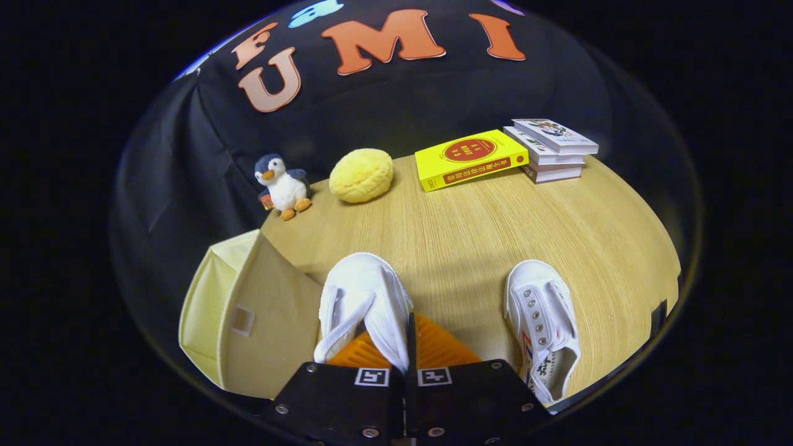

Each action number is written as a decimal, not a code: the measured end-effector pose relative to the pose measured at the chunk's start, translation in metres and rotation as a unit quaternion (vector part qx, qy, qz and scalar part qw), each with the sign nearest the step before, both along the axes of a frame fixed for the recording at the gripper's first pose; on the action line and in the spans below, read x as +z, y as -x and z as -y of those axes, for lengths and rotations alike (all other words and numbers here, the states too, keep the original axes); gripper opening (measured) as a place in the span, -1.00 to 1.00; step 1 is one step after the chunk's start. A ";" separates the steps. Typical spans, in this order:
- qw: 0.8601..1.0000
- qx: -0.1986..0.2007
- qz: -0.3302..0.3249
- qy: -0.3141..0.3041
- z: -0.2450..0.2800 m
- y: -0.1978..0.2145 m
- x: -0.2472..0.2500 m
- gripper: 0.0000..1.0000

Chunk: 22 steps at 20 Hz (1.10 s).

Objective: Open the storage box then place both shoes into the box .Put the left shoe in first, then the right shoe, with the right side of both shoes facing outward in a uniform manner.

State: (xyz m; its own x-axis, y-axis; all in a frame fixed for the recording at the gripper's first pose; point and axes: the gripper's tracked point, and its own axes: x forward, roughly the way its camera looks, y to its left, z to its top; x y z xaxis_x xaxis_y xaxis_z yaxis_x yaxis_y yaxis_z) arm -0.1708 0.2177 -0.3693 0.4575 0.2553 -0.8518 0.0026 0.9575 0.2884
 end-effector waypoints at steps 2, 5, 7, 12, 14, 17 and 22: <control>1.000 0.007 0.009 0.014 -0.006 -0.008 0.024 -0.95; 1.000 0.003 0.025 0.003 -0.032 -0.019 0.058 -0.94; 1.000 0.005 0.024 -0.014 -0.057 -0.023 0.078 -0.95; 0.998 0.044 0.025 -0.049 -0.135 -0.024 0.106 -0.95; 0.997 0.059 0.013 -0.055 -0.163 -0.019 0.104 -0.95; 0.995 0.078 -0.011 -0.058 -0.202 -0.008 0.093 -0.95; 0.996 0.072 -0.050 -0.034 -0.236 0.002 0.057 -0.95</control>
